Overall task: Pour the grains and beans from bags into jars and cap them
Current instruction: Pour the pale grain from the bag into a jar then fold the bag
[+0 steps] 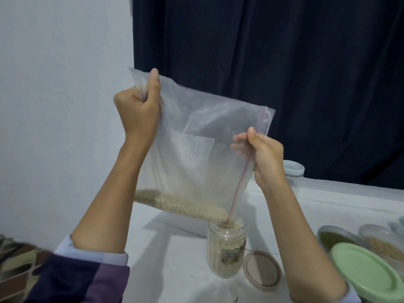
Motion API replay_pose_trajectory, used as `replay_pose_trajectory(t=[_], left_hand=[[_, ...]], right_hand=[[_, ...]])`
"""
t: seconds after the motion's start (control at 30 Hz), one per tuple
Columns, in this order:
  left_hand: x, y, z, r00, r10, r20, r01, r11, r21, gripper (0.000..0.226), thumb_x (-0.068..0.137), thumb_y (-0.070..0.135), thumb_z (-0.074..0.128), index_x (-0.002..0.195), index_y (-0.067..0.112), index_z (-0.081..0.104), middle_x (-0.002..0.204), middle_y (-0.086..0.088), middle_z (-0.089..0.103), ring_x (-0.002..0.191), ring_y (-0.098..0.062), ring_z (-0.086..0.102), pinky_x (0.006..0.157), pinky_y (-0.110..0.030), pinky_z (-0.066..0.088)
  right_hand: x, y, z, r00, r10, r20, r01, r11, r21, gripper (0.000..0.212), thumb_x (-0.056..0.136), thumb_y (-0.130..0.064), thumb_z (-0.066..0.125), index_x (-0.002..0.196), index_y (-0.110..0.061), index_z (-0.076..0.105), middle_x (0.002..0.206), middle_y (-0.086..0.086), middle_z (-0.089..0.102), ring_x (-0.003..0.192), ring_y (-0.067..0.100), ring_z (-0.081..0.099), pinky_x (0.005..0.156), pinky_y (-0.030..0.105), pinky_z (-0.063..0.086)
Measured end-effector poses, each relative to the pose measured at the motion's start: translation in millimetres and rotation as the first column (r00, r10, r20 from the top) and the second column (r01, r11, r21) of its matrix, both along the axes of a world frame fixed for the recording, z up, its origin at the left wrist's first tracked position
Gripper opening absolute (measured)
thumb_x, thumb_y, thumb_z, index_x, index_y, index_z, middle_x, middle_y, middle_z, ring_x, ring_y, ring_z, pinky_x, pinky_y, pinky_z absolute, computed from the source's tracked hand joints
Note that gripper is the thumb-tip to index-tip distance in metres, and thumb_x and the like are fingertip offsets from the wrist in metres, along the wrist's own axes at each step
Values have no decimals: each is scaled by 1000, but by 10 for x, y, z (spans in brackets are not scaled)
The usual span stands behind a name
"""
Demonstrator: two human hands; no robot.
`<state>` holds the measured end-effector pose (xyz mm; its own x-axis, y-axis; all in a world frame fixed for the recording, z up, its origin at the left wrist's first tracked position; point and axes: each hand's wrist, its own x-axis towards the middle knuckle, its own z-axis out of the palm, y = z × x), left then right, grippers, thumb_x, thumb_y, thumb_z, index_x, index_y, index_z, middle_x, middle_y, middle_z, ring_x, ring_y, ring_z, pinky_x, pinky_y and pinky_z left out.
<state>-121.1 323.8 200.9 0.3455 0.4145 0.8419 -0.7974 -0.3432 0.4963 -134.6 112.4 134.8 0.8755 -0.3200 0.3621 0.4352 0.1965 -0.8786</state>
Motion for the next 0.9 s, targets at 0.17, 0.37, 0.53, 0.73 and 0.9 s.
replay_pose_trajectory(t=[0.17, 0.37, 0.53, 0.73, 0.9], left_hand=[[11, -10, -4, 999, 27, -26, -27, 999, 18, 66, 89, 41, 56, 43, 4, 26, 42, -11, 35, 41, -36, 34, 43, -36, 28], [-1, -37, -9, 998, 28, -48, -26, 999, 23, 63, 92, 36, 57, 44, 5, 30, 41, -5, 33, 41, -27, 32, 43, -32, 26], [1, -88, -2, 983, -39, -177, 52, 996, 71, 59, 99, 38, 44, 49, 18, 20, 33, 13, 25, 37, -5, 24, 42, -16, 21], [2, -38, -113, 905, -40, -424, 167, 949, 267, 52, 95, 54, 40, 60, 21, 20, 57, 3, 25, 46, -3, 25, 44, -14, 24], [-114, 147, -72, 793, -108, -599, 422, 807, 413, 23, 65, 21, 54, 62, 14, 32, 53, 11, 36, 46, -2, 34, 47, -14, 27]], right_hand=[[-13, -10, -24, 1000, 9, 5, -9, 1000, 11, 30, 97, -18, 54, 74, -8, 69, 73, 2, 73, 69, 17, 70, 76, 27, 57], [-25, -16, -55, 1000, 14, 14, -15, 999, 35, 30, 97, -18, 54, 73, -8, 69, 71, 2, 72, 67, 16, 70, 76, 28, 57], [-22, -49, -84, 999, -37, 24, 35, 996, 84, 30, 97, -16, 55, 71, -7, 68, 68, 2, 71, 61, 14, 68, 70, 23, 55], [-3, -61, -93, 1000, -15, -15, 18, 987, 158, 28, 96, -13, 56, 71, -4, 66, 62, 1, 68, 58, 9, 65, 65, 20, 55], [41, -68, -102, 999, -20, -48, 28, 985, 170, 28, 95, -12, 57, 69, -6, 67, 57, -3, 67, 57, 6, 64, 65, 19, 54]])
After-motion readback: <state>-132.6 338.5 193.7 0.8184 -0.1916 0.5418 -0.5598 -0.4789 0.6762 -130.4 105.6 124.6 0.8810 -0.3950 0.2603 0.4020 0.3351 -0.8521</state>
